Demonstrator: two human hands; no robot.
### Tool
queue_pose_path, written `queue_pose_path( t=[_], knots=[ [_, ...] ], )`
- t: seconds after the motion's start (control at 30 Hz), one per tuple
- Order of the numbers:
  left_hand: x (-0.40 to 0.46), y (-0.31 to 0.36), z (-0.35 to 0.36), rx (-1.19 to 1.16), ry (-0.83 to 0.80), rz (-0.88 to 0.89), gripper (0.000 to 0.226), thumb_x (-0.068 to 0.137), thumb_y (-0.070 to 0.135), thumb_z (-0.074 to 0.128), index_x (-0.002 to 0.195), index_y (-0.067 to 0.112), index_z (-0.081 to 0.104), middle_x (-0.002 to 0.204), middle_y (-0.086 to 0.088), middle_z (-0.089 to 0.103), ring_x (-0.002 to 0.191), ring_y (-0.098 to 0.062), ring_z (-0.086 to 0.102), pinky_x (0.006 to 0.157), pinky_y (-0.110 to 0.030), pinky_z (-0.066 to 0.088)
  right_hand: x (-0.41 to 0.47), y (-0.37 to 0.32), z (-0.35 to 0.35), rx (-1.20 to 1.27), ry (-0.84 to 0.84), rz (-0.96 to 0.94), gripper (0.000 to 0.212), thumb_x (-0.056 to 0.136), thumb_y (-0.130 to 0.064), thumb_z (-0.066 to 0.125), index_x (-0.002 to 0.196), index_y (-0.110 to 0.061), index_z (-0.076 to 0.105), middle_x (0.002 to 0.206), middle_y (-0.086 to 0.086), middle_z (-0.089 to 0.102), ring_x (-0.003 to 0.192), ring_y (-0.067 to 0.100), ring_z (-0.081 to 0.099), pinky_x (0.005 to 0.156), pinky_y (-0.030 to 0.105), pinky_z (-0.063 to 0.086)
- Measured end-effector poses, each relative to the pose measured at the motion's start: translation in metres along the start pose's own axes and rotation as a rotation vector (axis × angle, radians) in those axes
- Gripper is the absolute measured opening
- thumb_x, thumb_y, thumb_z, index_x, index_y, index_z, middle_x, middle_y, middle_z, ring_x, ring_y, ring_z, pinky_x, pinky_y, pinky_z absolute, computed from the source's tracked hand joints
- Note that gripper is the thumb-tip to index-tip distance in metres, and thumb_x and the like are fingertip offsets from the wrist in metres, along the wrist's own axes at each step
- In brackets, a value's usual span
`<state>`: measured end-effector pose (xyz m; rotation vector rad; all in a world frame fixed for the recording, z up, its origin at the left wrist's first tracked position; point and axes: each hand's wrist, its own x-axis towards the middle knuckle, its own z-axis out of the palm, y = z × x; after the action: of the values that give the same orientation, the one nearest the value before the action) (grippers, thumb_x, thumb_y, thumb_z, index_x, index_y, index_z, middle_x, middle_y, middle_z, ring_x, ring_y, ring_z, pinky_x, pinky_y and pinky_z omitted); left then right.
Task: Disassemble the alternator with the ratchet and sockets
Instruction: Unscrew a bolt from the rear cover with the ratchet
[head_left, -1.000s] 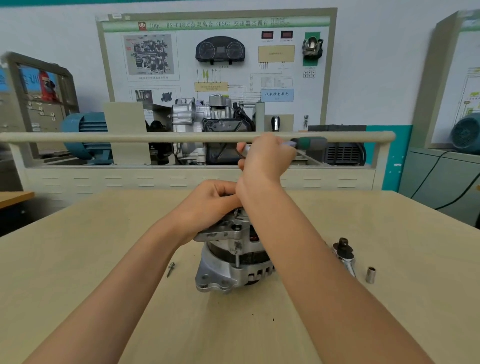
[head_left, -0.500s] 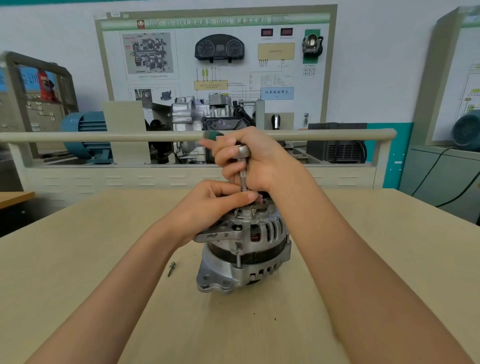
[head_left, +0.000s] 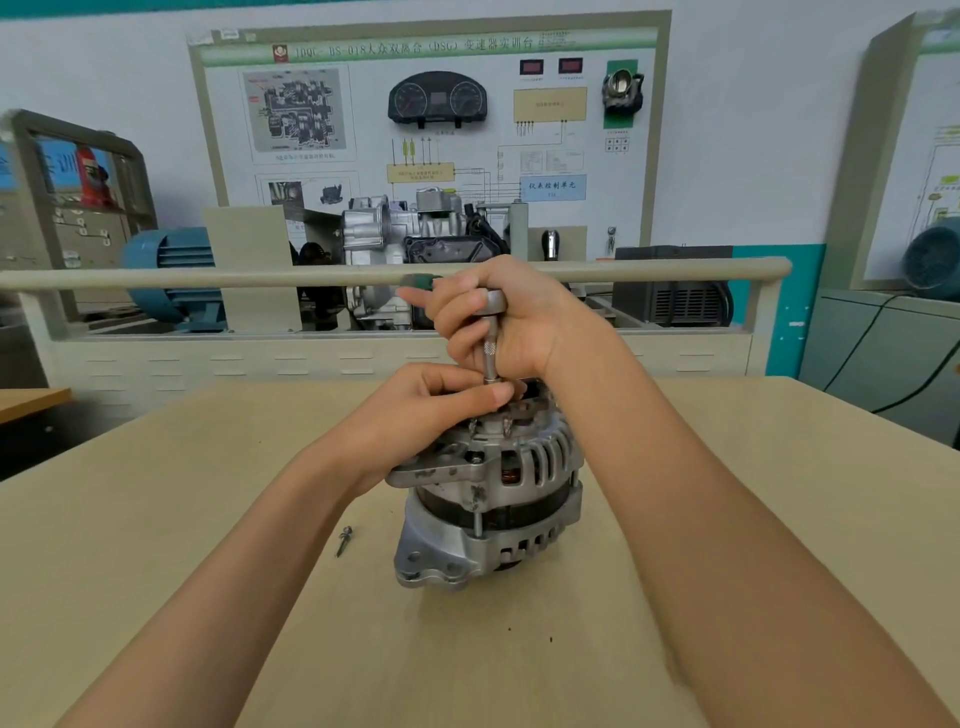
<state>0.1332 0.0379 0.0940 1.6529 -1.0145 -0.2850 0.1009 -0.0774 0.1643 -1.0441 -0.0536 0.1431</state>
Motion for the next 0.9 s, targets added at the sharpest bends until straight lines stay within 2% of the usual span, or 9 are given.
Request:
queue_pose_path(
  t=[0.13,0.2,0.27,0.33,0.47,0.6,0.7,0.8,0.9],
  knots=[
    [-0.001,0.0,0.001,-0.03,0.019,0.028,0.024,0.075,0.03,0.067,0.091,0.016,0.077,0.09,-0.002,0.075,0.084,-0.007,0.07,0.068,-0.01,0.049,-0.004,0.004,0.004,-0.015,-0.008,-0.014,0.024,0.093,-0.003,0.03,0.1,0.001,0.052,0.041,-0.009,0.04,0.03,0.0,0.036,0.031,0.011,0.022],
    [-0.003,0.0,0.003,-0.022,0.022,0.039,0.013,0.079,0.024,0.066,0.079,0.021,0.079,0.079,0.001,0.075,0.068,-0.002,0.068,0.059,-0.008,0.047,-0.001,0.013,0.012,0.023,0.241,-0.238,0.022,0.091,0.0,0.029,0.095,-0.006,0.05,0.043,-0.006,0.046,0.03,0.001,0.039,0.031,0.012,0.023],
    [-0.002,0.0,0.003,0.017,0.046,0.054,0.033,0.087,0.012,0.062,0.063,0.03,0.077,0.066,0.007,0.072,0.052,0.003,0.062,0.049,-0.007,0.042,0.003,0.023,0.016,0.104,0.535,-0.569,0.025,0.092,0.001,0.027,0.105,-0.013,0.042,0.069,0.006,0.058,0.033,0.004,0.045,0.031,0.013,0.028],
    [0.0,0.0,0.004,0.053,0.065,0.046,0.037,0.088,0.011,0.061,0.06,0.032,0.076,0.065,0.007,0.072,0.052,0.001,0.063,0.049,-0.009,0.044,0.002,0.025,0.017,0.164,0.616,-0.673,0.025,0.093,0.001,0.025,0.109,-0.014,0.038,0.086,0.011,0.055,0.033,0.005,0.047,0.032,0.014,0.03],
    [0.001,0.002,0.004,-0.001,0.015,0.008,0.015,0.071,0.035,0.07,0.078,0.025,0.078,0.082,0.0,0.075,0.071,-0.006,0.069,0.06,-0.013,0.05,-0.006,0.01,0.007,0.086,0.359,-0.336,0.025,0.091,-0.003,0.024,0.077,-0.01,0.044,0.043,-0.002,0.044,0.029,0.004,0.04,0.034,0.011,0.023],
    [0.0,0.001,0.001,-0.038,-0.016,0.006,0.017,0.073,0.031,0.067,0.084,0.022,0.077,0.082,0.002,0.075,0.071,-0.002,0.068,0.059,-0.009,0.048,-0.002,0.004,0.001,0.016,-0.017,-0.053,0.029,0.094,-0.004,0.029,0.111,-0.003,0.052,0.041,-0.009,0.038,0.03,0.001,0.036,0.033,0.011,0.021],
    [0.0,0.0,0.001,-0.044,0.003,0.015,0.027,0.071,0.032,0.069,0.089,0.015,0.077,0.086,-0.003,0.075,0.076,-0.005,0.069,0.062,-0.01,0.05,-0.003,0.003,0.001,0.008,-0.091,-0.002,0.03,0.095,-0.007,0.031,0.117,0.001,0.051,0.042,-0.01,0.039,0.03,0.001,0.035,0.032,0.011,0.021],
    [0.0,0.0,0.002,-0.028,0.017,0.023,0.018,0.073,0.031,0.069,0.082,0.019,0.079,0.083,-0.003,0.075,0.072,-0.005,0.068,0.061,-0.011,0.049,-0.003,0.012,0.01,0.04,0.168,-0.228,0.022,0.091,-0.001,0.029,0.091,-0.01,0.049,0.043,-0.006,0.044,0.03,0.001,0.039,0.032,0.012,0.022],
    [0.002,0.001,0.004,0.051,0.06,0.029,0.03,0.085,0.015,0.064,0.064,0.032,0.077,0.07,0.005,0.073,0.061,-0.007,0.064,0.056,-0.015,0.047,0.003,0.026,0.014,0.158,0.593,-0.691,0.024,0.094,0.0,0.023,0.103,-0.018,0.035,0.081,0.011,0.055,0.036,0.005,0.047,0.032,0.015,0.029]
  ],
)
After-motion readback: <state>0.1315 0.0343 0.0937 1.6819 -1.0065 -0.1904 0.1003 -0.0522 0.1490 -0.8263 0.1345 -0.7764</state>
